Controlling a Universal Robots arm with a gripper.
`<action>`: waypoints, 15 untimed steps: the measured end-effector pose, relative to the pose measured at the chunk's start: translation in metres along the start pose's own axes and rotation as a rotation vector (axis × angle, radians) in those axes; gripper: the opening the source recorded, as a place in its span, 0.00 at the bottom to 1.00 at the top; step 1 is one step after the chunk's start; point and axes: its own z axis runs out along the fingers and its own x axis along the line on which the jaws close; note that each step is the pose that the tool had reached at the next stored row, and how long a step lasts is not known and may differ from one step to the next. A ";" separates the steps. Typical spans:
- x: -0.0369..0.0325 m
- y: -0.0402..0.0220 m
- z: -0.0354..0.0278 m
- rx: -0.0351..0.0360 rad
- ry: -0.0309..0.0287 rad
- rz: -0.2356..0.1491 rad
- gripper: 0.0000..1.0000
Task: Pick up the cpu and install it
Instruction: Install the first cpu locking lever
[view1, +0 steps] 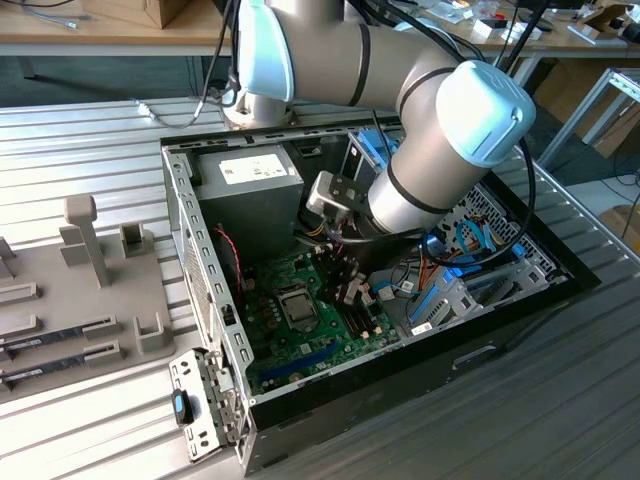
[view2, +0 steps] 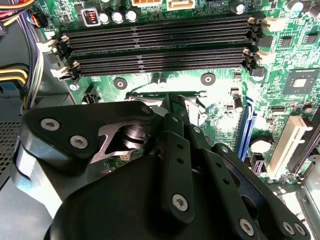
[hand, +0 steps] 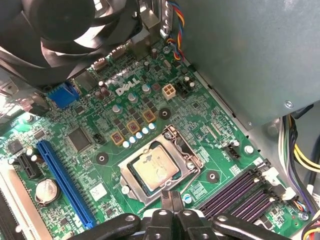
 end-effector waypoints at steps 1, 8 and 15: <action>0.0000 0.0000 0.0001 0.0015 0.0024 -0.001 0.11; -0.0001 -0.0010 0.0047 0.0023 0.0039 -0.003 0.11; 0.0005 -0.0020 0.0081 0.0023 0.0048 -0.011 0.11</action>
